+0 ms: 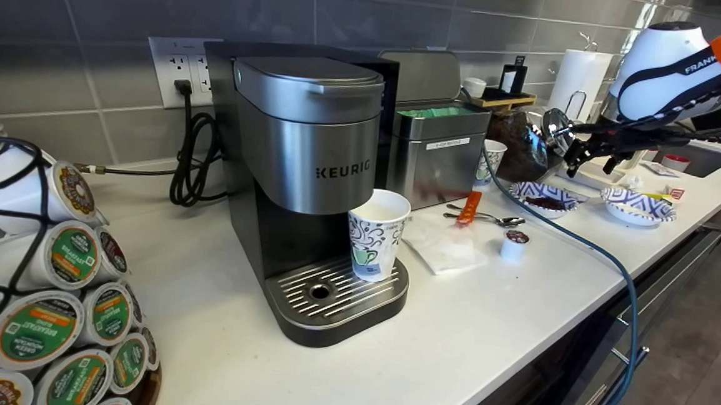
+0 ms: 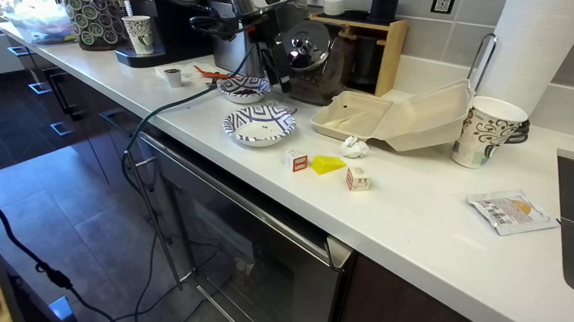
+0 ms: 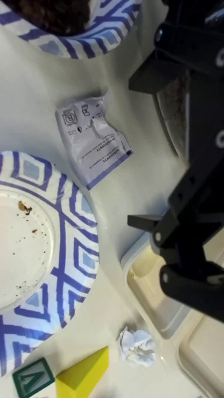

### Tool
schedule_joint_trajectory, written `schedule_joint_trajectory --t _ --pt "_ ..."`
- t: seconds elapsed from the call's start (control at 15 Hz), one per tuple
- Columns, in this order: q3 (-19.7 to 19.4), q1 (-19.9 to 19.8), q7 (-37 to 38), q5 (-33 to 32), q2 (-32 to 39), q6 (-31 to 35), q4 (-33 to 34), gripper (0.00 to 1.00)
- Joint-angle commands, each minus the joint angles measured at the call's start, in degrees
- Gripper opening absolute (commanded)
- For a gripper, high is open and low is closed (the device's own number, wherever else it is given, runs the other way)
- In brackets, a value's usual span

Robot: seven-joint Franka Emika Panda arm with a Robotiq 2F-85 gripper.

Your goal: Put the purple packet in the pack, and then pour the bowl's contents into the empty one

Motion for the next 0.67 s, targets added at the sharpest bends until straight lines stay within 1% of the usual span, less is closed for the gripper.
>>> schedule_joint_trajectory --t 0.0,0.13,0.27,0.33,0.47,0.6 --pt "4.28 -4.10 -11.65 -0.04 -0.21 5.18 -2.57 1.00" --pt "7.35 -7.00 -19.08 1.67 0.07 9.07 -3.51 1.00" --pt "11.53 -10.96 -26.30 5.07 0.85 11.67 -3.94 1.00" --pt "13.50 -12.72 -29.28 6.76 1.39 12.01 -3.81 1.00" --pt "15.98 -15.06 -33.79 8.75 2.08 11.15 -3.50 1.00" --pt "17.16 -16.47 -36.39 9.96 2.85 10.91 -3.19 1.00"
